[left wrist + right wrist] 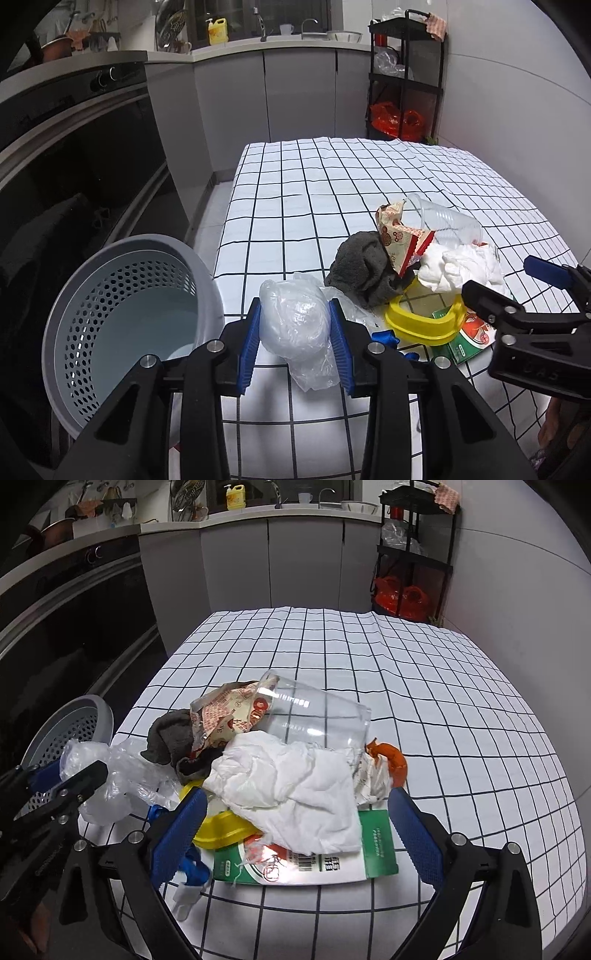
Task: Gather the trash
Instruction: 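Grasp the clear plastic bag with the left tool while the right tool grasps the white tissue, then carry the plastic bag and tissue over the grey wastebasket with both tools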
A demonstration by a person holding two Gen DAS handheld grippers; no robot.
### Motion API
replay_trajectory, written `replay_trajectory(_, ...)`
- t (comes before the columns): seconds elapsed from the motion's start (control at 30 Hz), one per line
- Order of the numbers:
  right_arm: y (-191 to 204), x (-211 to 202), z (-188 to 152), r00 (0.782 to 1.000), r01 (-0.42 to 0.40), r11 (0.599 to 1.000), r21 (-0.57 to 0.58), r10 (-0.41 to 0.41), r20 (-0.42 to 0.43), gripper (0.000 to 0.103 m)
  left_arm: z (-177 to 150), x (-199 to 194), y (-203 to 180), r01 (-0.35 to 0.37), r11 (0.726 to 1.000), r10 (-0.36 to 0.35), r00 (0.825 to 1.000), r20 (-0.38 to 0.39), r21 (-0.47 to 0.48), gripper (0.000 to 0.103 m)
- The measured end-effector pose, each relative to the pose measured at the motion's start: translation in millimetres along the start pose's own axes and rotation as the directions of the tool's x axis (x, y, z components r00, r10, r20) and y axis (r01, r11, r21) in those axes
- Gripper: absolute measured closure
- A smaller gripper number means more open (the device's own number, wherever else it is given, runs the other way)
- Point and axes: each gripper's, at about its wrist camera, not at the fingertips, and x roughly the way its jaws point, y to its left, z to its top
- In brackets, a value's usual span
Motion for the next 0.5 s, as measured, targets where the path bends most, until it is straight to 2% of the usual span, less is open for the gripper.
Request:
replay_trajectory(0.17,7.5,11.3,3.2,1.000,0.015,1.000,-0.024,-0.015,-0.012,0.011,-0.5,-1.1,5.2,0.002,1.000,-0.002,1.000,-0.005,-0.010,0.068)
replay_trajectory(0.23,9.2,13.9,3.0,1.000,0.016,0.999,-0.030,-0.016,-0.025,0.024,-0.5,-3.0,6.2,0.001,1.000,-0.001,1.000,0.002,-0.010,0.068)
replay_trajectory(0.27,9.6,16.5,3.0,0.999,0.012,0.999,-0.031,-0.013,-0.042,0.038,-0.4,-4.4,7.1,0.001,1.000,-0.001,1.000,0.006,-0.011,0.068)
replay_trajectory(0.3,9.0,19.0,2.7,0.998,0.005,1.000,-0.029,-0.007,-0.055,0.046,-0.2,-5.8,8.0,0.000,1.000,0.000,1.000,0.009,-0.010,0.068)
replay_trajectory(0.37,8.0,18.3,2.2,0.998,-0.012,1.000,-0.019,0.011,-0.058,0.052,-0.1,-6.9,9.4,0.000,1.000,0.000,1.000,0.012,-0.011,0.068)
replay_trajectory(0.5,9.1,9.4,3.0,0.999,-0.019,1.000,-0.019,0.018,-0.035,0.074,0.2,-10.5,12.2,-0.003,1.000,0.003,1.000,0.021,-0.011,0.068)
